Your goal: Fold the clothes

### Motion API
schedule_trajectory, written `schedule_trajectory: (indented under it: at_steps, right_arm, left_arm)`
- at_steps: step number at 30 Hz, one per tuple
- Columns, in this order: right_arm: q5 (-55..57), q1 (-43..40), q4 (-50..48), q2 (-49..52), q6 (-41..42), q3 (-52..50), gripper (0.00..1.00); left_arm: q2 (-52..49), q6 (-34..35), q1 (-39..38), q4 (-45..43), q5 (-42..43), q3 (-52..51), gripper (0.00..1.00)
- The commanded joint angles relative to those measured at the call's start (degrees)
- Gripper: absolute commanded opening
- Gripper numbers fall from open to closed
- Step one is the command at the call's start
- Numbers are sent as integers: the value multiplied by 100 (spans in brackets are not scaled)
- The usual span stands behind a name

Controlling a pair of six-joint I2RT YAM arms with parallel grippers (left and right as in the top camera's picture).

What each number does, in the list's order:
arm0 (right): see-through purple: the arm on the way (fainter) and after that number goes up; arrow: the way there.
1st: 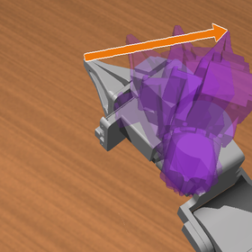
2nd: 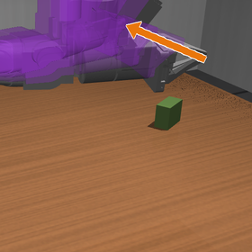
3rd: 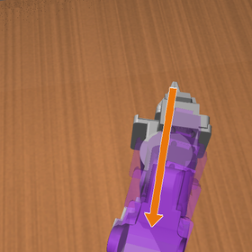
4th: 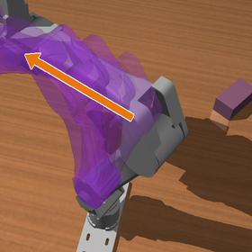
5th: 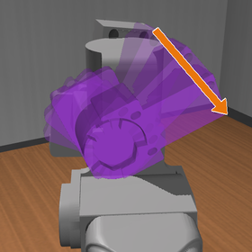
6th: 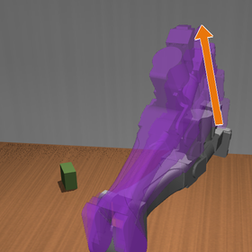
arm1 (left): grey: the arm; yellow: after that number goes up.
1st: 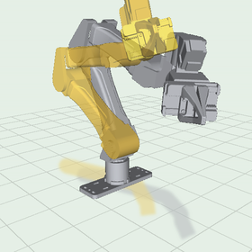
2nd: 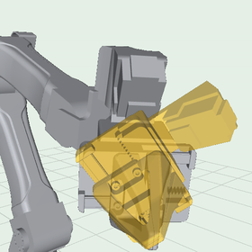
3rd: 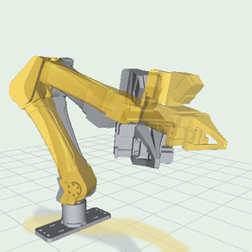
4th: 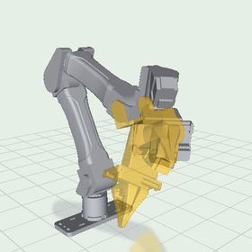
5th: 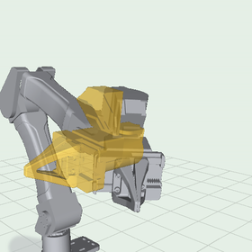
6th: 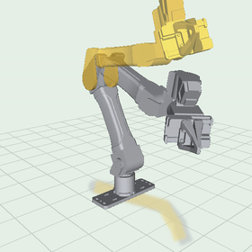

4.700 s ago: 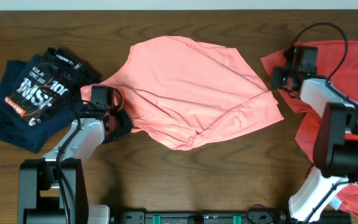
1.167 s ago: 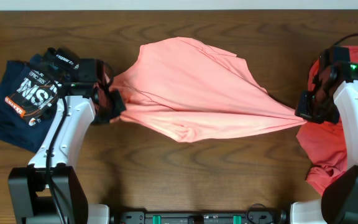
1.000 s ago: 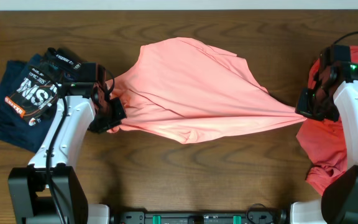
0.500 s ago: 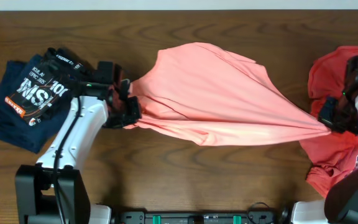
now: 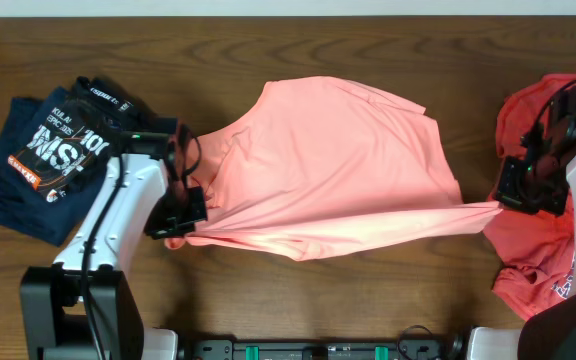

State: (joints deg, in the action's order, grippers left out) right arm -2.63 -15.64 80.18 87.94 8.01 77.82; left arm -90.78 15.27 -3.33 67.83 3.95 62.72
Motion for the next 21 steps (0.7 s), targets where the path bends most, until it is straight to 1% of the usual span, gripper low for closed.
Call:
schedule_trajectory:
  at_steps: [1, 8, 11, 16, 21]
  right_arm:
    - [-190, 24, 13, -70, -120, 0, 1]
    - [-197, 175, -46, -70, -306, 0, 1]
    - [-474, 249, -393, -109, -498, 24, 1]
    - [-1137, 118, -1029, -483, -525, 439, 1]
    - [-1176, -129, -1102, -1110, -422, 1246, 1]
  left_arm:
    - [-33, 262, 190, 74, -203, 57, 6]
    - [-28, 205, 186, -50, 662, 35, 6]
    - [83, -254, 188, -275, 1056, 107, 6]
    - [697, -522, 188, -299, 1060, 833, 6]
    - [1478, -518, 188, -319, 1060, 1620, 6]
